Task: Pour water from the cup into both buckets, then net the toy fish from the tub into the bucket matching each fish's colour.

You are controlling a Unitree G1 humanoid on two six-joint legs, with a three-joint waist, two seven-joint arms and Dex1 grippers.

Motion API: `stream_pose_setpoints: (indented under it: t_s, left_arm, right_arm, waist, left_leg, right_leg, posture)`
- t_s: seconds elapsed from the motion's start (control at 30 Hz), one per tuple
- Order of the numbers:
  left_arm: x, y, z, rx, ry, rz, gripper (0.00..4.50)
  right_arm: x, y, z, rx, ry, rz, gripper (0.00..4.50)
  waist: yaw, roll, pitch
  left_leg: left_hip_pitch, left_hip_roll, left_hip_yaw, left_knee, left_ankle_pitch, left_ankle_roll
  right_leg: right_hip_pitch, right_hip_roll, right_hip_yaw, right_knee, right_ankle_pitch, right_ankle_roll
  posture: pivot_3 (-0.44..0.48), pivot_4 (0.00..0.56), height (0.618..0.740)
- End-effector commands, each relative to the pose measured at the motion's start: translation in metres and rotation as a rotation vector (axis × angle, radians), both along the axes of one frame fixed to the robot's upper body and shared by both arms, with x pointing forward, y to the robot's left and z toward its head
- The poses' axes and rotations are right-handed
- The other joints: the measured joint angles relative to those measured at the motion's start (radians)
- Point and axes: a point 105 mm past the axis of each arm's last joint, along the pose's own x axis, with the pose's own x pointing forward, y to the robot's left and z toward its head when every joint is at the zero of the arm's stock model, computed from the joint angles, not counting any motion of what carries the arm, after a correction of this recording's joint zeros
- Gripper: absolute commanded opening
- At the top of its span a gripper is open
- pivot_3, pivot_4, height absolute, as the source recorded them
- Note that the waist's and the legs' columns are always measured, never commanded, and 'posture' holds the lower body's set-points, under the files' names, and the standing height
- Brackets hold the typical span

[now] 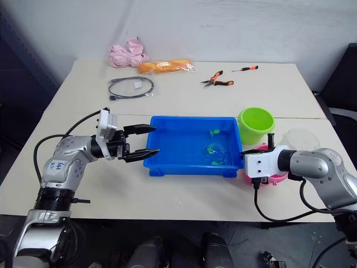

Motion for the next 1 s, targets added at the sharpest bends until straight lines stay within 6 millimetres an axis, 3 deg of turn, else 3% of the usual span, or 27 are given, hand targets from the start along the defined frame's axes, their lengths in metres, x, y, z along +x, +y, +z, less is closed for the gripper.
stream_pose_setpoints:
  t_s: [0.03, 0.6, 0.77, 1.0]
  left_arm:
    - [-0.004, 0.0, 0.012, -0.008, -0.049, -0.008, 4.47]
    - [-0.008, -0.006, 0.001, 0.057, -0.054, -0.075, 4.47]
    - [-0.009, -0.004, -0.001, 0.047, -0.055, -0.058, 4.47]
    - [-0.01, -0.001, -0.002, 0.044, -0.054, -0.039, 4.47]
  right_arm:
    - [0.003, -0.002, 0.012, -0.064, -0.051, 0.024, 0.0]
    - [-0.002, 0.004, 0.023, -0.219, 0.278, 0.096, 0.0]
    - [0.0, 0.016, 0.027, -0.031, 0.36, 0.051, 0.0]
    - [0.0, 0.019, 0.032, 0.252, 0.471, -0.083, 0.0]
  waist:
    - [-0.002, 0.0, 0.0]
    - [-0.011, 0.0, 0.0]
    - [-0.012, 0.0, 0.0]
    - [-0.009, 0.0, 0.0]
  left_leg:
    - [0.0, 0.0, 0.0, 0.0, 0.0, 0.0]
    - [0.0, 0.0, 0.0, 0.0, 0.0, 0.0]
    - [0.0, 0.0, 0.0, 0.001, 0.0, 0.0]
    - [0.0, 0.0, -0.001, 0.001, 0.0, 0.0]
  right_leg:
    - [0.0, 0.0, 0.0, 0.0, 0.0, 0.0]
    - [0.0, 0.0, 0.0, 0.0, 0.0, 0.0]
    - [0.0, -0.001, 0.0, 0.001, 0.0, 0.0]
    - [0.0, -0.002, 0.0, 0.002, 0.0, 0.0]
  posture:
    - [0.0, 0.15, 0.74]
    - [0.0, 0.15, 0.74]
    - [0.0, 0.15, 0.74]
    - [0.0, 0.15, 0.74]
